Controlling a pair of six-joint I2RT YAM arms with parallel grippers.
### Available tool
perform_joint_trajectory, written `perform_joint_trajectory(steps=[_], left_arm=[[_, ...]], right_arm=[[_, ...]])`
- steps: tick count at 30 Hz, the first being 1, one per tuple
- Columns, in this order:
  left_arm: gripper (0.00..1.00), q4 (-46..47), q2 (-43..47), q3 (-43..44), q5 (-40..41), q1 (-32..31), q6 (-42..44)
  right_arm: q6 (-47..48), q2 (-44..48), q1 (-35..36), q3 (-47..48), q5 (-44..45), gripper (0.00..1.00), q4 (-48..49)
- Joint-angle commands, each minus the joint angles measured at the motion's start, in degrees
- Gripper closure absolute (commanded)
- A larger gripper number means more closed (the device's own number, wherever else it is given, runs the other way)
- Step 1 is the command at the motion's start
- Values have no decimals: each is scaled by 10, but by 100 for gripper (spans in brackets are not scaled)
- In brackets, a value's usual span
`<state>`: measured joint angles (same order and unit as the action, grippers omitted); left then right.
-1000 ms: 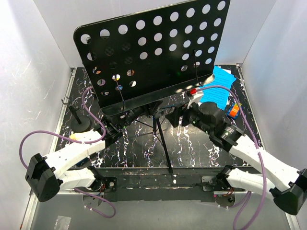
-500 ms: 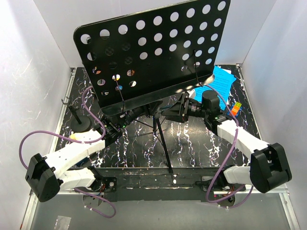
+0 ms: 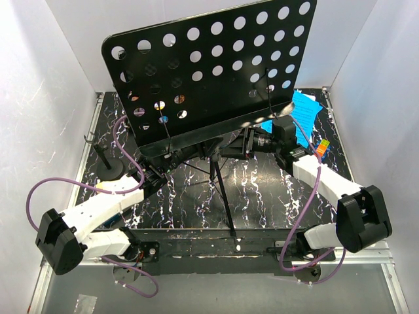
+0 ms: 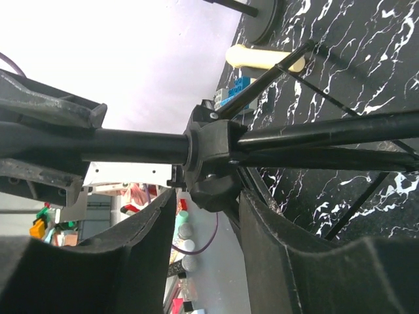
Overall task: Pack up the instrument practice props
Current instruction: Unscrew the knob on the music stand.
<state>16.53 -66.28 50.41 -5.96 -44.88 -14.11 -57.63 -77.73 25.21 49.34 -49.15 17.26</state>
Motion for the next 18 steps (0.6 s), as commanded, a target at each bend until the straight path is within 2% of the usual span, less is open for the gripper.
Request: perform_joint_trajectory(steps=[1, 7, 8, 10, 11, 16, 18], left_arm=[[100, 26, 11, 37, -94, -18, -94], [100, 26, 7, 45, -104, -18, -95], [100, 26, 7, 46, -106, -19, -96], [100, 25, 7, 46, -108, -18, -97], [100, 23, 6, 46, -108, -18, -98], [100, 25, 12, 35, -103, -18, -103], [100, 31, 13, 29, -101, -18, -108]], right_arm=[[69, -2, 4, 47, 31, 51, -27], [101, -14, 15, 59, 50, 74, -42], [103, -14, 16, 59, 51, 78, -36], [123, -14, 25, 63, 62, 95, -38], [143, -11, 28, 66, 75, 99, -49], [284, 36, 92, 57, 189, 99, -88], [348, 65, 128, 30, 255, 99, -63]])
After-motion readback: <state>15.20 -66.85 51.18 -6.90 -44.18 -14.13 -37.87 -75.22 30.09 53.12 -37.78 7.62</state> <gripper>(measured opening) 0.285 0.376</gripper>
